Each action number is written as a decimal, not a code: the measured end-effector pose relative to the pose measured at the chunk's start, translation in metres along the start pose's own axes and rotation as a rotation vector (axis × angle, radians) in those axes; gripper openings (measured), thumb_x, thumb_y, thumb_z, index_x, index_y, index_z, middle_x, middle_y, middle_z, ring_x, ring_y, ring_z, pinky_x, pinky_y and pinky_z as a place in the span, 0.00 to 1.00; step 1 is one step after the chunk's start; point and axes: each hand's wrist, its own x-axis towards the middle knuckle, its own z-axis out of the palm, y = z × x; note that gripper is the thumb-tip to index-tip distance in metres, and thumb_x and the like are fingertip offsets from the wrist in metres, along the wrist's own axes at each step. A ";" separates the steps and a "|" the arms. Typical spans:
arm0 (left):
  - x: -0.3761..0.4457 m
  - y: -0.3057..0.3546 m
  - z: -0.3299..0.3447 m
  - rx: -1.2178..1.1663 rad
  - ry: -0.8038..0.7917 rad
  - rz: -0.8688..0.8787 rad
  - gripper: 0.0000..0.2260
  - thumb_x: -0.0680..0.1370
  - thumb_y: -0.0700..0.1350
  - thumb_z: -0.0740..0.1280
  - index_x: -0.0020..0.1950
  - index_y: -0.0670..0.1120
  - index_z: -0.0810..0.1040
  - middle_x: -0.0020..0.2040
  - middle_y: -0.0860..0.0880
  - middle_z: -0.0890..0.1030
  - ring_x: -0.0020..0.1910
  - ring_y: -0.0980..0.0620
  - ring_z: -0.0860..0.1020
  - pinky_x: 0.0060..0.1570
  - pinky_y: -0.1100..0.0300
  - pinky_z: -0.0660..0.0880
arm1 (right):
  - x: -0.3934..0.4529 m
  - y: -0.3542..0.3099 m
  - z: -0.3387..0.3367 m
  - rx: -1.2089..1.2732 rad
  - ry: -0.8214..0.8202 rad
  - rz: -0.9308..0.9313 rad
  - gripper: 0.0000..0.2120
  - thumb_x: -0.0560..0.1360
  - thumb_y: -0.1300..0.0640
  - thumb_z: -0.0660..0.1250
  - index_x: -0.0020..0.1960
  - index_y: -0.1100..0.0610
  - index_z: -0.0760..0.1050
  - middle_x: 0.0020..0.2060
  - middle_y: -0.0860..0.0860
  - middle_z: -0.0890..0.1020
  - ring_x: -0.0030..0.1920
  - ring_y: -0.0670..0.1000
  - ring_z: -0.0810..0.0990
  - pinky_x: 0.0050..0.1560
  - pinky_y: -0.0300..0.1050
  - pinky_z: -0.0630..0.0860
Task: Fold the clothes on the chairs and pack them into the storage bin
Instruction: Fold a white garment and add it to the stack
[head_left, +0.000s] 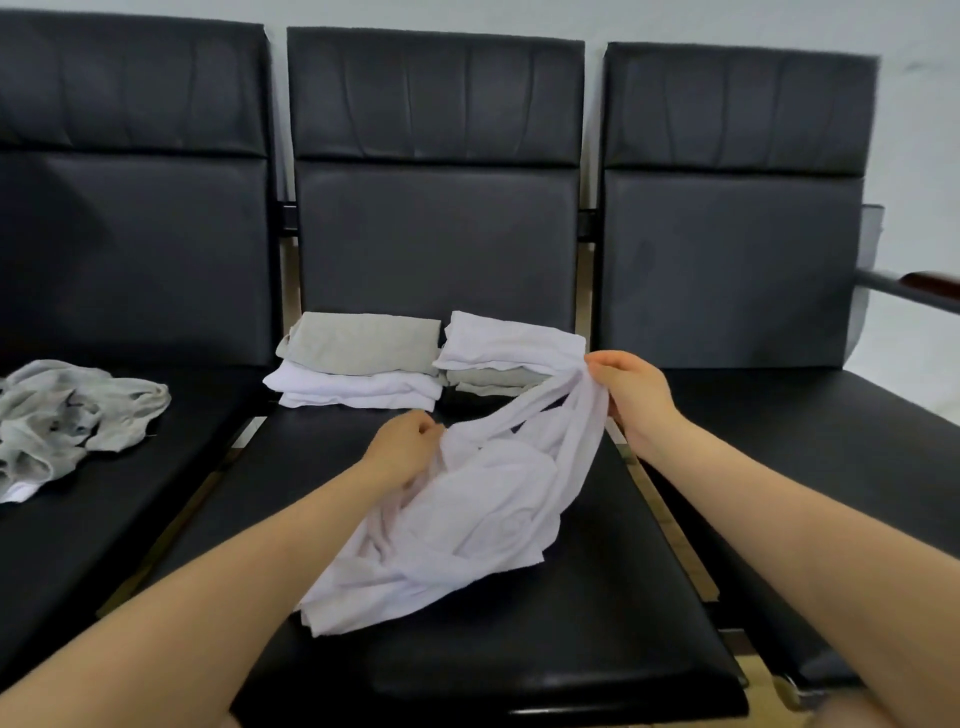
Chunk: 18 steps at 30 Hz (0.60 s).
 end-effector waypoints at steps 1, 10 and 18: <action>0.001 0.004 -0.004 -0.138 0.067 -0.023 0.11 0.82 0.46 0.56 0.44 0.42 0.73 0.40 0.48 0.74 0.42 0.49 0.71 0.38 0.58 0.67 | 0.001 -0.001 -0.002 0.015 -0.001 -0.004 0.08 0.78 0.62 0.63 0.52 0.55 0.80 0.55 0.54 0.80 0.58 0.55 0.77 0.62 0.55 0.75; -0.003 0.027 -0.062 -0.867 0.542 -0.251 0.10 0.82 0.48 0.55 0.45 0.45 0.71 0.55 0.41 0.74 0.50 0.50 0.69 0.60 0.49 0.70 | -0.003 -0.014 -0.010 -0.194 0.128 -0.303 0.09 0.78 0.62 0.61 0.50 0.53 0.78 0.46 0.49 0.80 0.49 0.50 0.78 0.46 0.39 0.74; -0.045 0.017 -0.051 -0.321 0.231 0.086 0.12 0.80 0.41 0.55 0.37 0.44 0.70 0.36 0.52 0.69 0.39 0.50 0.66 0.35 0.61 0.63 | -0.013 -0.005 -0.018 -0.116 0.117 -0.089 0.10 0.77 0.65 0.60 0.50 0.54 0.78 0.49 0.52 0.80 0.51 0.54 0.77 0.49 0.46 0.75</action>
